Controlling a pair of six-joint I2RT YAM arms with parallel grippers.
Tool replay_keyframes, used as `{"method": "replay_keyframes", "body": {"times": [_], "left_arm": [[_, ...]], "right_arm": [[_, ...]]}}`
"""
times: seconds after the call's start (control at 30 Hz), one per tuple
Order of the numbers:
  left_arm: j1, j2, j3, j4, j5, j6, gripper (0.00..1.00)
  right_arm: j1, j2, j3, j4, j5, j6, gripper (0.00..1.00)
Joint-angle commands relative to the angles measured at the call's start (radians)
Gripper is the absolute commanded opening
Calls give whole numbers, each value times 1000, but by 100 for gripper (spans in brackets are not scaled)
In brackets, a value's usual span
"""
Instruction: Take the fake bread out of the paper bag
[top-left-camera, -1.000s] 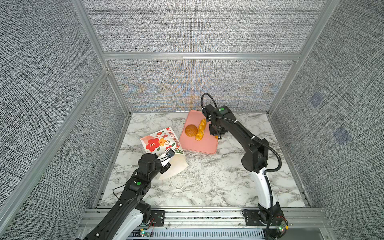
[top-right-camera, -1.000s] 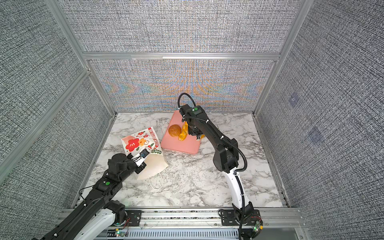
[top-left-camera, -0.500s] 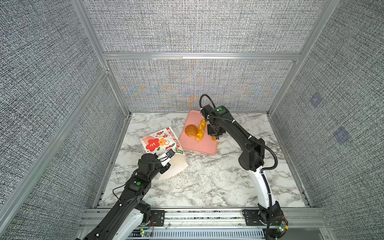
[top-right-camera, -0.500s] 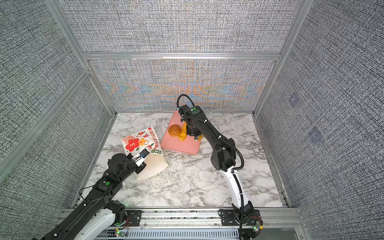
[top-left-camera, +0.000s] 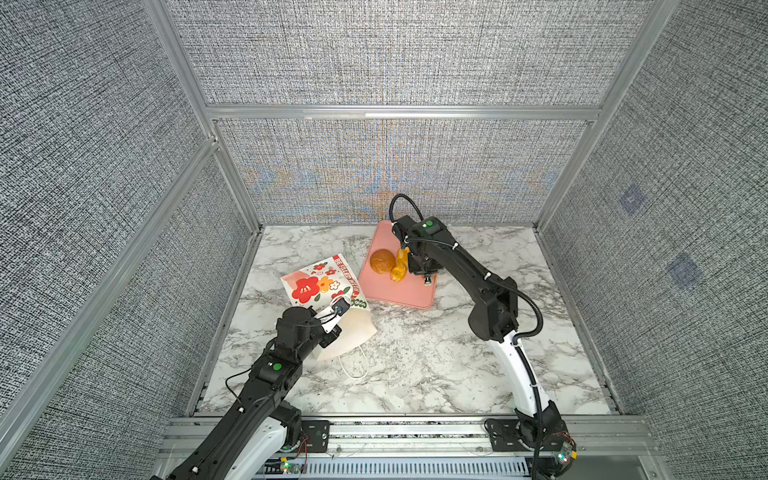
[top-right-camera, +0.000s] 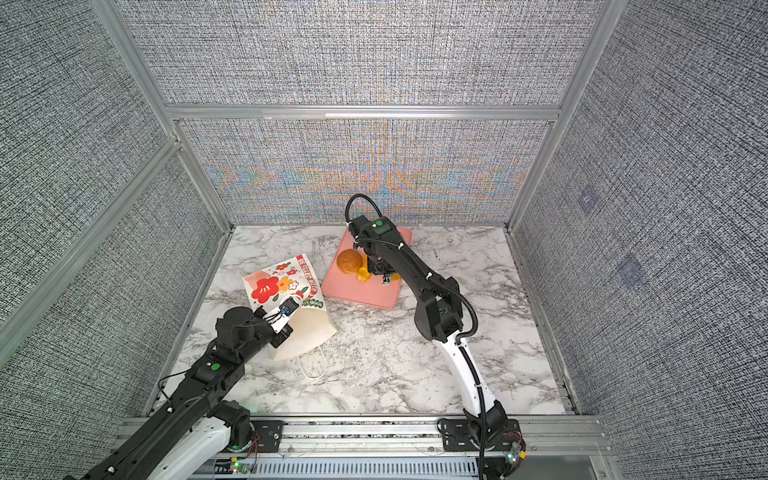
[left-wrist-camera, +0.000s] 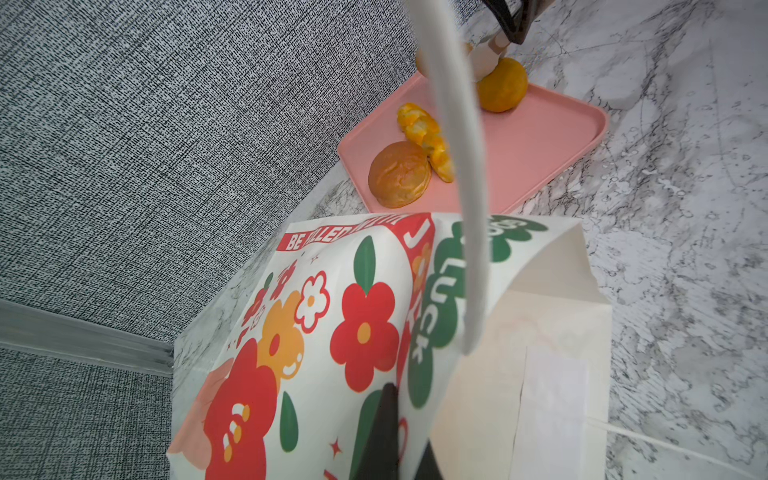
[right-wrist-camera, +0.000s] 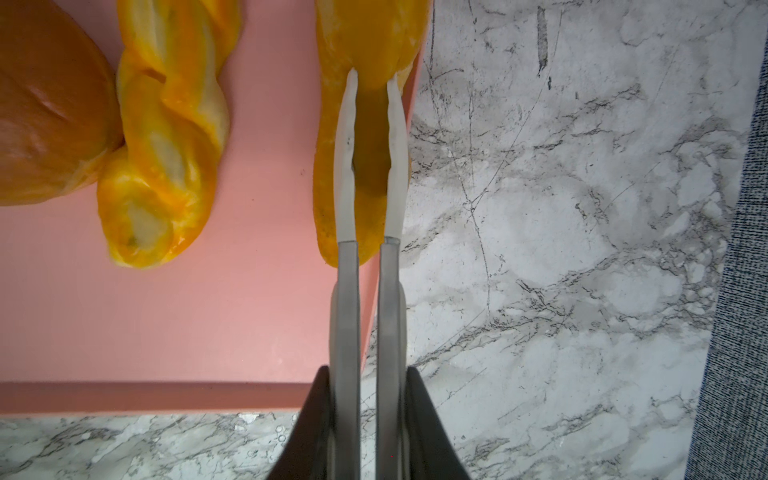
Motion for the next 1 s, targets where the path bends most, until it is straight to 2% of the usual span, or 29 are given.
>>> {"method": "replay_keyframes", "body": {"times": [0.0, 0.17, 0.4, 0.57, 0.73, 0.83, 0.97], "left_arm": [[-1, 2, -2, 19, 22, -9, 0], [-2, 0, -5, 20, 22, -10, 0], [-4, 1, -5, 17, 20, -9, 0], [-6, 0, -5, 17, 19, -8, 0], [-4, -1, -5, 17, 17, -8, 0], [-7, 0, -6, 16, 17, -9, 0], [-6, 2, -5, 17, 17, -8, 0]], "right_arm": [[2, -41, -76, 104, -96, 18, 14], [3, -101, -204, 224, -150, 30, 24], [11, -69, -180, 215, -193, 34, 40], [9, -101, -217, 249, -205, 39, 42], [-4, -170, -324, 325, -232, 41, 42], [-12, -217, -391, 360, -252, 31, 48], [-32, -314, -528, 460, -307, 33, 49]]}}
